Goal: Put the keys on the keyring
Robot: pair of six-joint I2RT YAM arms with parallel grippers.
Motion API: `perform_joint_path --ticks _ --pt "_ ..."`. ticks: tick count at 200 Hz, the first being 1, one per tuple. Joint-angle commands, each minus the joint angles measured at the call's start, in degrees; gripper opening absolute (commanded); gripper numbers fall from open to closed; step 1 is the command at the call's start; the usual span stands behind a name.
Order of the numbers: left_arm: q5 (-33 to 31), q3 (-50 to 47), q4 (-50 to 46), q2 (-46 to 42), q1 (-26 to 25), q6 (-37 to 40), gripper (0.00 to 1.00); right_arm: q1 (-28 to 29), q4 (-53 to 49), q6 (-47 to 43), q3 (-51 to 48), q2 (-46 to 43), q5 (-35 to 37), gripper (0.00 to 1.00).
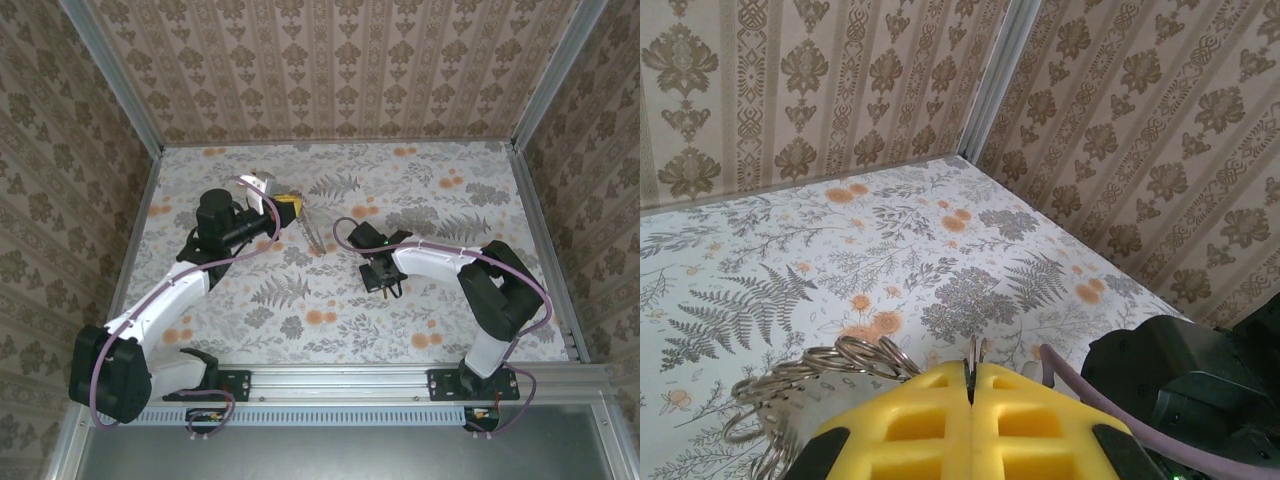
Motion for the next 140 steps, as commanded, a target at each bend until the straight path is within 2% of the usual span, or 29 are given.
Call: perform_joint_path --ticks 1,38,84,140 --pt "1.66 0.02 3.59 -0.05 0.55 -1.09 0.0 0.19 -2.73 -0.47 0.9 -2.37 0.48 0.01" --pt "2.26 0.24 3.72 0.36 0.53 -1.39 0.0 -0.58 -1.97 -0.46 0.74 -5.56 -5.09 0.0" --pt "2.8 0.4 3.71 0.54 0.52 -1.5 0.0 -3.47 2.28 -0.07 -1.83 -8.54 -16.06 0.0" --pt "2.8 0.59 3.35 0.63 0.28 -1.38 0.0 -9.12 13.76 0.49 -8.02 -14.15 -30.0 0.0"
